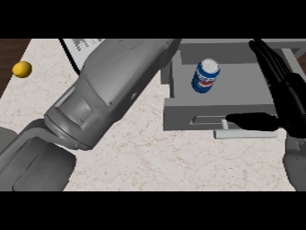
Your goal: Pick up the can, place it into the drawer and close the drawer
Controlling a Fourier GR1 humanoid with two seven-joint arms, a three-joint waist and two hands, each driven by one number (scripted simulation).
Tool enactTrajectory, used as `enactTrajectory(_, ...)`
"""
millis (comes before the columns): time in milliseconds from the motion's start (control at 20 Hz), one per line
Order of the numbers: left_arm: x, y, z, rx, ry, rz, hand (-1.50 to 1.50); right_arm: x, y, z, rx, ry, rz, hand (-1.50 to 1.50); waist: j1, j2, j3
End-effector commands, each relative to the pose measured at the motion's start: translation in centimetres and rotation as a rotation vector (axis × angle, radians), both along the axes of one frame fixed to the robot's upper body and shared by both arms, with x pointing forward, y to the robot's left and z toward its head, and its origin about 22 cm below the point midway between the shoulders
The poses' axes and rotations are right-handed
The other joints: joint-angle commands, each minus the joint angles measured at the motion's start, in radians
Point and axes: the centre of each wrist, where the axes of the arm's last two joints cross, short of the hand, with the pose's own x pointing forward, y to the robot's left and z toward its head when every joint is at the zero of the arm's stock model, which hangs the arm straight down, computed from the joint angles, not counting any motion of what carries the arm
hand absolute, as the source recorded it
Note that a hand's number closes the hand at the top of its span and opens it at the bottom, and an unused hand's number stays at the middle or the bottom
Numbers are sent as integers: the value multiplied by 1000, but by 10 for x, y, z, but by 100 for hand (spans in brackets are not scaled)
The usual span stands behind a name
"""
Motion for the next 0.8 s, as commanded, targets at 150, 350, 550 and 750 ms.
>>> enactTrajectory(150,6,14,15,-12,15,-27,-150,42,27,-36,-203,21,-21,-150,24,-7,-1)
enactTrajectory(350,12,33,0,-23,20,-23,-150,57,38,-73,-212,11,-51,-150,45,-15,-1)
enactTrajectory(550,15,43,10,-24,6,19,-150,88,43,-82,-251,-7,-77,-150,56,-8,-1)
enactTrajectory(750,20,62,6,-2,16,34,-150,107,49,-83,-247,-36,-139,-150,54,-14,-1)
